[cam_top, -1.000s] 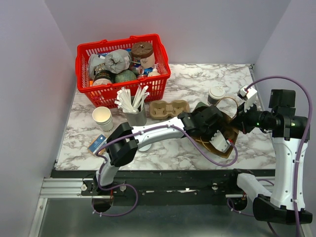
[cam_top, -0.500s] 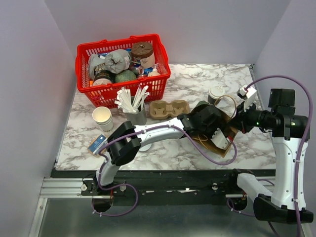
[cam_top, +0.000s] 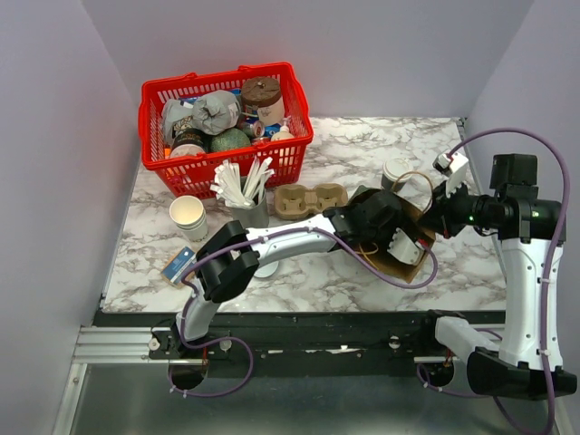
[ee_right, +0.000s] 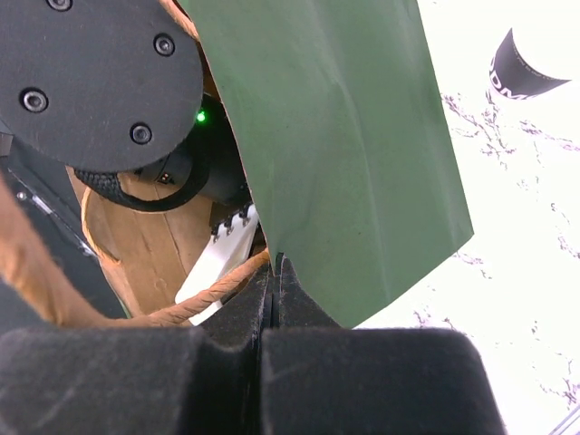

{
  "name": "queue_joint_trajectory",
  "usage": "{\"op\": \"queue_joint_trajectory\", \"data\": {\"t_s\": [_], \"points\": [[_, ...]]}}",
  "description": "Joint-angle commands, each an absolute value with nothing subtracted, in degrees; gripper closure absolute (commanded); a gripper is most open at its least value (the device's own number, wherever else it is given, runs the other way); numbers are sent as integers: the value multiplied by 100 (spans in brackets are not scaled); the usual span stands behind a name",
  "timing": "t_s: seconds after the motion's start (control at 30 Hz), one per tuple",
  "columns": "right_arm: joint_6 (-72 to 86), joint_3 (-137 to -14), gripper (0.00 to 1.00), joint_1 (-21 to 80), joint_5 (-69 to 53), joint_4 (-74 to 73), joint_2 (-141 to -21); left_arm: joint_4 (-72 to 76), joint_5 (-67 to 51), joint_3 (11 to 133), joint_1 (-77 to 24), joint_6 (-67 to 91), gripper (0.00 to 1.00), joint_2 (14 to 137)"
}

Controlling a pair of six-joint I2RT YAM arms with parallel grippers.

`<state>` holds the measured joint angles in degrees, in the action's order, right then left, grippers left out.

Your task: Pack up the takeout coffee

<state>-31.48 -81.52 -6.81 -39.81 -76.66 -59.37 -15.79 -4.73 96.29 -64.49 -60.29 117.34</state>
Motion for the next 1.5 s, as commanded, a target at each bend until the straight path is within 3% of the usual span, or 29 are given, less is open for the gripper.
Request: {"op": "queue_joint_trajectory", "data": {"t_s": [0.0, 0.17, 0.5, 0.8, 0.97, 1.1, 1.2, 1.23, 1.3, 1.33, 1.47], "points": [[-3094, -8385, 99, -642, -3955, -8745, -5967, -1564, -1000, 9606, -6407, -5274, 24, 11356], [-3111, -8630, 99, -642, -3666, -8745, -6292, -1934, -2256, 9791, -6390, -4773, 19, 10925], [-3120, -9176, 99, -642, -3199, -8745, -6811, -1574, -3260, 9879, -6319, -3297, 19, 10433], [-3287, -8684, 99, -642, -3235, -8745, -7224, 235, -4236, 9844, -5688, -832, 18, 10108], [-3410, -8701, 99, -642, -3050, -8754, -7356, 931, -4710, 10458, -5274, 217, 15, 10055], [-3445, -8666, 100, -642, -3067, -8754, -7471, 739, -5585, 10617, -4756, 344, 11, 9897], [-3445, -8780, 99, -642, -3024, -8745, -7576, -452, -6045, 10661, -4378, -805, 11, 9800], [-3428, -8928, 89, -650, -2980, -8745, -7611, -1440, -6203, 10818, -4333, -1226, 11, 9800], [-3367, -9166, 79, -650, -2831, -8745, -7690, -2482, -6030, 10994, -4298, -2676, 12, 9835], [-3358, -9341, 61, -650, -2769, -8745, -7699, -3053, -5777, 11004, -4298, -3063, 13, 9809], [-3243, -10455, 31, -650, -2322, -8745, -7752, -2901, -5319, 10434, -4298, -3146, 13, 9563]]}}
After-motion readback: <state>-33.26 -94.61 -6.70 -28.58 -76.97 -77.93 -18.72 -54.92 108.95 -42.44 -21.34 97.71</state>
